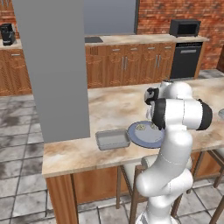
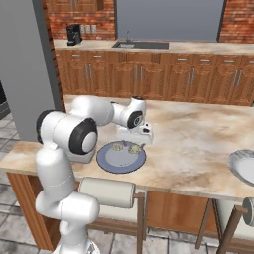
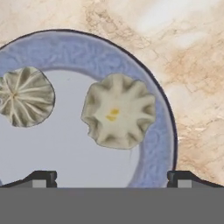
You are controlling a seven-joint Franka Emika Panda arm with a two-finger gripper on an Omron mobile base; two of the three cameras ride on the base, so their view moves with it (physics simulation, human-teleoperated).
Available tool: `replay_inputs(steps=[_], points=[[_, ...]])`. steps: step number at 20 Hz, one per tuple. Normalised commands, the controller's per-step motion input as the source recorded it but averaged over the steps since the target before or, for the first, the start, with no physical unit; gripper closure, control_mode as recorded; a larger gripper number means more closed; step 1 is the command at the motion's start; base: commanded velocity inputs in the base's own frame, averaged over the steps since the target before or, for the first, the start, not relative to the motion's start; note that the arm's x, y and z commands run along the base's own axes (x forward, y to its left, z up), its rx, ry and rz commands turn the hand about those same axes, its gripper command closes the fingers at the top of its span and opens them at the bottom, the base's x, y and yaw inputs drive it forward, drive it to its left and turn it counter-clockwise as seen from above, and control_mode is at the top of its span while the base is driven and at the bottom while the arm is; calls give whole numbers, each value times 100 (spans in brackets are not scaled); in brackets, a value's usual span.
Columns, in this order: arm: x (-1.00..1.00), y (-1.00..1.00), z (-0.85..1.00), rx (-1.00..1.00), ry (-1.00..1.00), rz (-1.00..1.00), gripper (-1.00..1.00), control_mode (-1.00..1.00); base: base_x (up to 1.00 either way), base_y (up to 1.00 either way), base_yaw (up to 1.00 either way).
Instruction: Place two dumplings into each of the tupperware containers and then place the containers in the fridge.
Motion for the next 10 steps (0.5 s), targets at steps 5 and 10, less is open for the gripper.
replay_inputs(steps=[5, 10], points=[[6, 0, -24, 0, 1, 0, -100, -100, 0, 0, 0], [21, 0, -29, 0, 0, 0, -100, -100, 0, 0, 0]])
